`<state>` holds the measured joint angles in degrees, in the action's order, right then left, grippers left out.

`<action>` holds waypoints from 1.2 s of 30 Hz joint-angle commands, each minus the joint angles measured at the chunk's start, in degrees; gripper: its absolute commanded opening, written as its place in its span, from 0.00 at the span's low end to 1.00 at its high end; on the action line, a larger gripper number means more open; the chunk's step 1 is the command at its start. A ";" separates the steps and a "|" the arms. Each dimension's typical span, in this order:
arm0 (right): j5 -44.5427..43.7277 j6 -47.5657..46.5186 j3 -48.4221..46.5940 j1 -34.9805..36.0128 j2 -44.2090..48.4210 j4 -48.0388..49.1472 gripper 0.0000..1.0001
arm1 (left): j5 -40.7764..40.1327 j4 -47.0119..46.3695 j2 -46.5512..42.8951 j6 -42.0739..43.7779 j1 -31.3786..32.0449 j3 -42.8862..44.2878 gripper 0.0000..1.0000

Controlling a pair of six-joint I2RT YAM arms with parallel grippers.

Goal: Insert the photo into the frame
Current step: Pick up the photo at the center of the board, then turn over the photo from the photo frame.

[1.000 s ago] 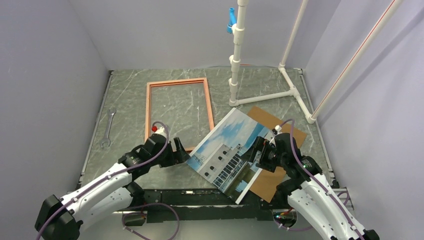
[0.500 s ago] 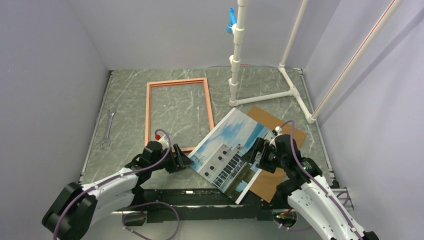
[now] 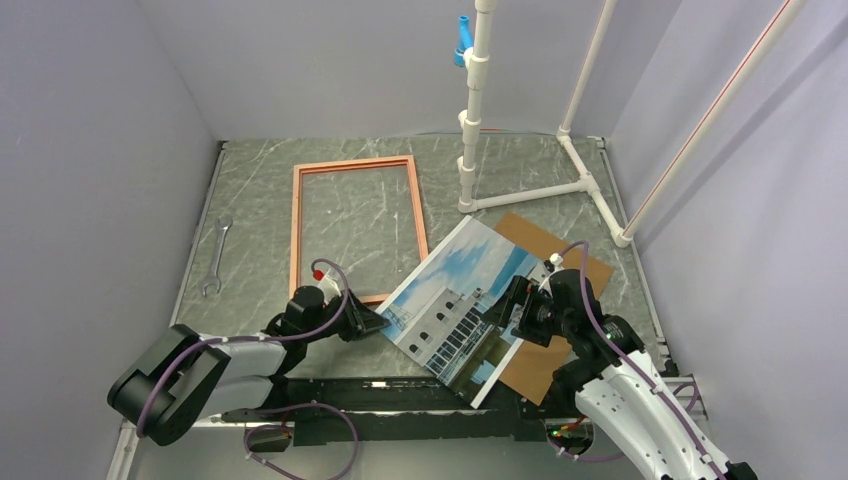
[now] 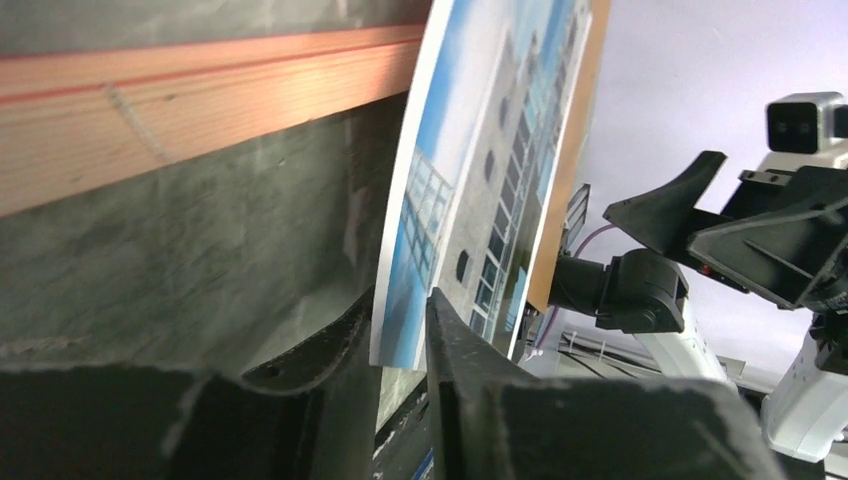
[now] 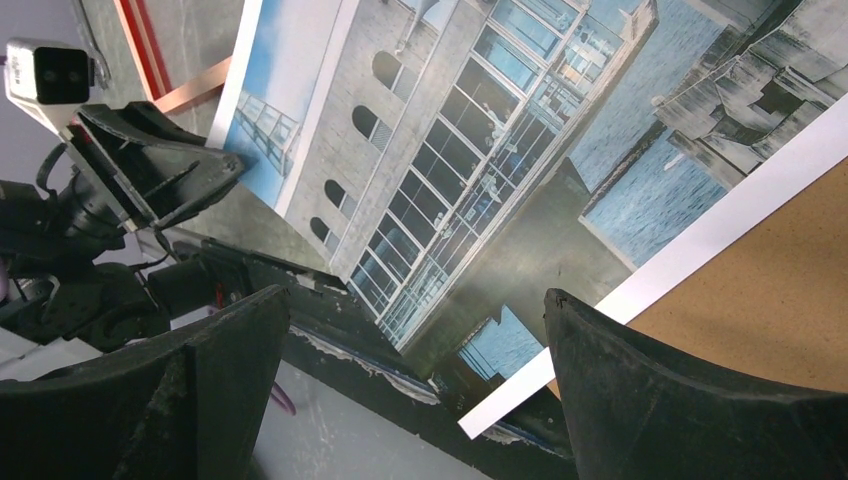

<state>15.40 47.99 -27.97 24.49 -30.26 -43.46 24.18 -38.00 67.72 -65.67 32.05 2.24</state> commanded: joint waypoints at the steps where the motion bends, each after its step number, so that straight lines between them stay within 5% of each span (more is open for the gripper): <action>1: 0.31 -0.97 -1.90 0.04 -0.06 0.43 1.00 | -0.41 -9.15 -0.30 -0.97 0.11 0.13 0.21; 6: 0.09 -0.99 -2.30 -0.02 -0.05 0.40 1.00 | 0.72 -8.56 -4.06 0.31 0.05 1.23 0.00; 9: 0.32 -0.92 -2.38 0.07 -0.06 0.61 1.00 | -0.26 1.31 -11.21 2.81 0.11 4.32 0.00; 16: 0.13 -1.71 -3.60 0.01 -0.50 0.26 1.00 | -15.99 56.07 -25.74 19.17 -1.93 31.46 0.00; 23: 0.83 -2.36 -4.88 0.03 -1.92 1.10 1.00 | -30.24 90.78 -14.49 36.70 -5.87 71.32 0.00; 27: 0.84 -2.59 -5.07 0.04 -2.09 1.33 1.00 | -32.39 100.33 -7.43 45.41 -5.86 92.67 0.00; 30: 1.40 -2.10 -4.69 0.00 -1.96 2.07 1.00 | -27.66 104.72 -2.86 50.63 -5.57 99.99 0.00; 36: 1.37 -1.89 -4.17 0.03 -2.33 2.84 1.00 | -31.38 99.54 -0.48 48.79 8.42 87.92 0.00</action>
<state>15.73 46.26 -30.59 24.49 -32.32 -43.18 -5.13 59.61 64.40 -18.65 32.05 98.59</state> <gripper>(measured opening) 0.994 0.009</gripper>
